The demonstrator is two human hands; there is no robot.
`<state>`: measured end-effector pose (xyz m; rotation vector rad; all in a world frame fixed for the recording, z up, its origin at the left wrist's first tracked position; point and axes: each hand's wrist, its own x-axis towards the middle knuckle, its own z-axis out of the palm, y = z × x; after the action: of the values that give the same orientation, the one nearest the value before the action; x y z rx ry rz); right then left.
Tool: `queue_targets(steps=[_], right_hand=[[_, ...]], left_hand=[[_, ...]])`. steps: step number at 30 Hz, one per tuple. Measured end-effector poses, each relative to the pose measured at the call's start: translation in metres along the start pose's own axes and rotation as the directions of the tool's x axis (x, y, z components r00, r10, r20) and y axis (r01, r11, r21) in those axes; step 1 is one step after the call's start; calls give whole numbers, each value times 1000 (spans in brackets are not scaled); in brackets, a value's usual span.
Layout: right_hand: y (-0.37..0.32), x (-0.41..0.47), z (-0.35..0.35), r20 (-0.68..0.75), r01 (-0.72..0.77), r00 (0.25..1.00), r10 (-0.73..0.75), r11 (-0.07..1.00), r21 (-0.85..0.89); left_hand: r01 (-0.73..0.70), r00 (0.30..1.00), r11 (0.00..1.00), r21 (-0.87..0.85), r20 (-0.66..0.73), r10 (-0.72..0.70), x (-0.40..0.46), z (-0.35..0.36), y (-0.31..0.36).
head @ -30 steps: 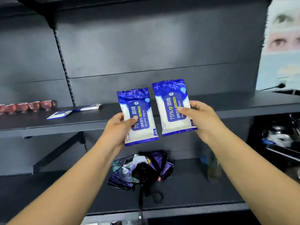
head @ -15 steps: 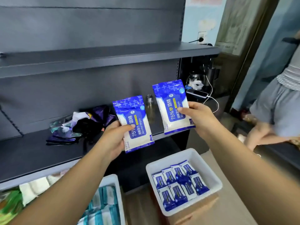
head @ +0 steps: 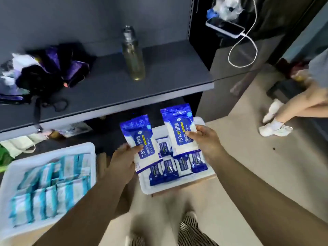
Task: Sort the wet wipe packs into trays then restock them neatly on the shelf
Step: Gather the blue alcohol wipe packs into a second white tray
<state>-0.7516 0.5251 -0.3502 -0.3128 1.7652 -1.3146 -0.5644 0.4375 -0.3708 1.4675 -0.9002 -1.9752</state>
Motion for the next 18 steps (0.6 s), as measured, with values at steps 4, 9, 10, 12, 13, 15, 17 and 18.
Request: queue_targets(steps=[4, 9, 10, 12, 13, 15, 17, 18], right_hand=[[67, 57, -9, -40, -131, 991, 127, 982, -135], [161, 125, 0, -101, -227, 974, 204, 898, -376], [179, 139, 5, -109, -239, 971, 213, 878, -414], [219, 164, 14, -99, -268, 963, 251, 841, -470], [235, 174, 18, -86, -268, 961, 261, 820, -505], [269, 192, 25, -37, -257, 954, 297, 749, -611], [296, 203, 31, 6, -256, 937, 351, 694, -673], [305, 206, 34, 9, -275, 924, 381, 683, -677]], left_hand=[[136, 981, 990, 43, -142, -129, 44, -4, -69], [262, 926, 925, 276, -344, -159, 120, -11, -149], [249, 923, 898, 363, -371, -106, 135, -10, -161], [226, 924, 852, 473, -382, -33, 162, -8, -184], [228, 916, 844, 486, -400, -17, 172, -9, -194], [262, 907, 810, 524, -421, -21, 194, -15, -220], [300, 902, 794, 528, -427, -57, 209, -21, -245], [317, 899, 790, 524, -432, -74, 213, -22, -254]])
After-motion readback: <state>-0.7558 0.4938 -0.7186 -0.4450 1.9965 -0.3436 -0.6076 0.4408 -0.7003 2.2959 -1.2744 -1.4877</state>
